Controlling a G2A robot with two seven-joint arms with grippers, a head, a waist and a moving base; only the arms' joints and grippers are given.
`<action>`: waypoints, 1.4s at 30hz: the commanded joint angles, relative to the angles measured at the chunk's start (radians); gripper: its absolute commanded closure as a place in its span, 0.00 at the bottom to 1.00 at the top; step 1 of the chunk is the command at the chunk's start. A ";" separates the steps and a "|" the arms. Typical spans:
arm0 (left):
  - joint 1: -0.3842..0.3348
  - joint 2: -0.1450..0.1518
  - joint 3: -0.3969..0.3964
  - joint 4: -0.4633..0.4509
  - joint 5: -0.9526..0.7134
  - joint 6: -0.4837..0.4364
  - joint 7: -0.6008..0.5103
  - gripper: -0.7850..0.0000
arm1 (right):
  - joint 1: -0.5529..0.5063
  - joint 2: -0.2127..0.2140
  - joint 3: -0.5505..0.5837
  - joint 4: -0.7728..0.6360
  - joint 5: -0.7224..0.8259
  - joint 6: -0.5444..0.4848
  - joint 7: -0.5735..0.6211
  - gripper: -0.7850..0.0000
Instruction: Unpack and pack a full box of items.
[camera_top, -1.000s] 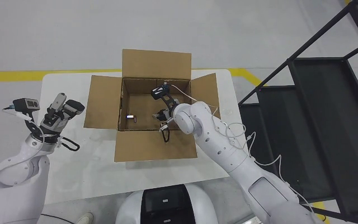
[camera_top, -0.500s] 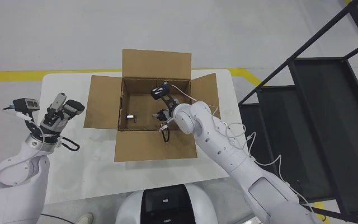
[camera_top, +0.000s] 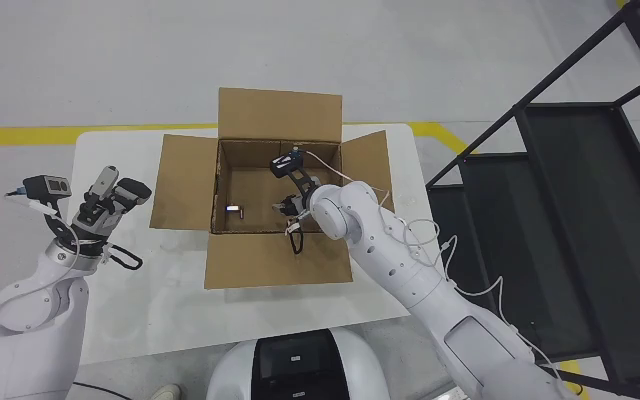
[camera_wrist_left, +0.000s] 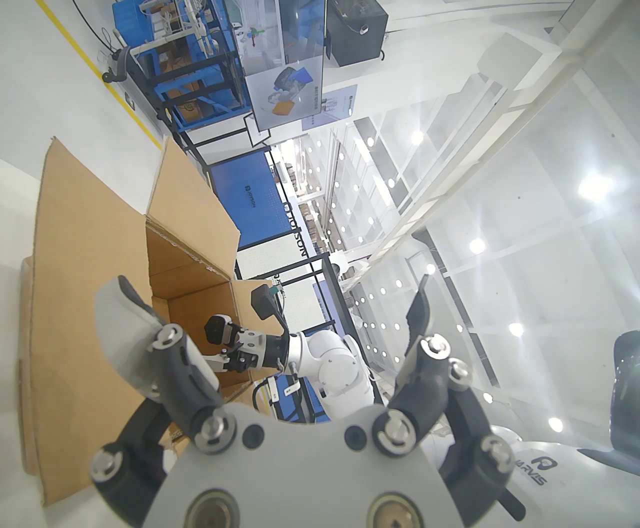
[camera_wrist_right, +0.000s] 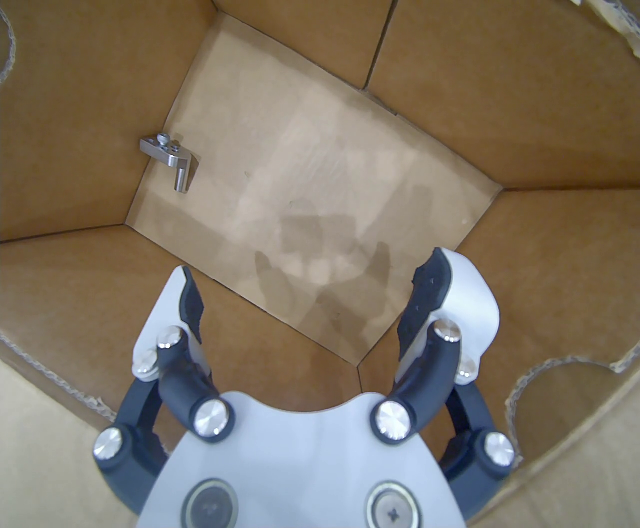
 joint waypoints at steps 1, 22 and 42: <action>0.000 0.000 0.000 0.000 0.000 0.000 0.000 0.00 | 0.000 0.000 0.000 0.000 0.000 0.000 0.000 0.00; 0.000 0.000 0.000 0.000 0.000 0.000 0.000 0.00 | 0.203 -0.103 -0.148 0.343 0.316 -0.269 -0.074 0.00; 0.000 0.000 0.000 0.000 0.000 0.000 0.000 0.00 | 0.266 -0.155 -0.207 0.522 0.362 -0.322 -0.220 0.00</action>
